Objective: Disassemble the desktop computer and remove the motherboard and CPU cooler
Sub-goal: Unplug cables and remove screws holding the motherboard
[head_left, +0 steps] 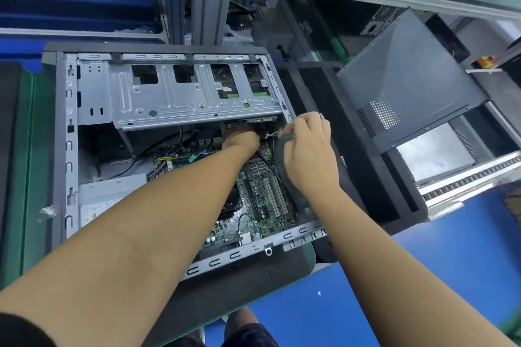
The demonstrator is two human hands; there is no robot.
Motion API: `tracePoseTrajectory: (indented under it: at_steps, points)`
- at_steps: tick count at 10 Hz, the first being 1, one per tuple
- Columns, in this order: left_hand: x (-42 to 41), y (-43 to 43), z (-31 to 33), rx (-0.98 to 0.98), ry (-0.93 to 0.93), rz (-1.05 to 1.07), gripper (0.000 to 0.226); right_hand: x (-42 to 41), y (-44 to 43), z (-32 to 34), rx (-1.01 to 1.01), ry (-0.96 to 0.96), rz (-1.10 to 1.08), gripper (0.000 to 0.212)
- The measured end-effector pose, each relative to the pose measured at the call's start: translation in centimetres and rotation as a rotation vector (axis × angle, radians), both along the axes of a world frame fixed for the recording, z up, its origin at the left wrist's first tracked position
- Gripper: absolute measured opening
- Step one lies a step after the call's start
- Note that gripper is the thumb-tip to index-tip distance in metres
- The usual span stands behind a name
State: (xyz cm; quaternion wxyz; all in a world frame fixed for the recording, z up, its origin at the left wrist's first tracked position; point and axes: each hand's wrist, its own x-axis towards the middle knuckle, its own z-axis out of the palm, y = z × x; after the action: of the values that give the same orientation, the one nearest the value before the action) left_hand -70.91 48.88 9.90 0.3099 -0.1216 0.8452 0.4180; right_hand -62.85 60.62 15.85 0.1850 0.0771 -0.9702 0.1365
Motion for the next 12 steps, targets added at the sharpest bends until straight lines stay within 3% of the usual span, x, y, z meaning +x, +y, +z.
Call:
tracePoseTrajectory:
  at_steps: [2, 4, 6, 8, 9, 10, 11, 12]
  points:
    - [-0.9, -0.5, -0.1, -0.192, 0.010, -0.057, 0.040, -0.1, 0.1, 0.0, -0.006, 0.009, 0.006, 0.015]
    - [-1.2, -1.8, -0.3, -0.107, 0.033, -0.126, 0.050, -0.1, -0.1, 0.1, 0.015, -0.014, 0.000, 0.014]
    - [-0.7, -2.9, 0.8, -0.129, -0.090, -0.165, 0.105, -0.1, -0.1, 0.2, 0.010, -0.027, 0.003, 0.014]
    - [0.1, -4.8, 1.5, -0.159, 0.060, -0.346, 0.074, 0.0, 0.0, 0.2, -0.020, -0.016, 0.011, 0.015]
    - [0.8, -5.4, 1.6, -0.086, 0.153, -0.382, 0.036, 0.1, 0.1, 0.2, -0.020, -0.017, 0.010, 0.015]
    - [1.8, -5.8, 1.9, -0.071, 0.198, -0.456, 0.022, 0.0, 0.2, 0.2, -0.008, -0.023, 0.006, 0.015]
    - [2.6, -6.2, 2.3, -0.111, 0.190, -0.477, 0.023, 0.0, 0.1, 0.2, -0.003, -0.037, -0.006, 0.015]
    - [3.5, -6.7, 2.5, 0.016, 0.159, -0.349, 0.026, 0.1, 0.1, 0.4, -0.004, -0.050, -0.015, 0.015]
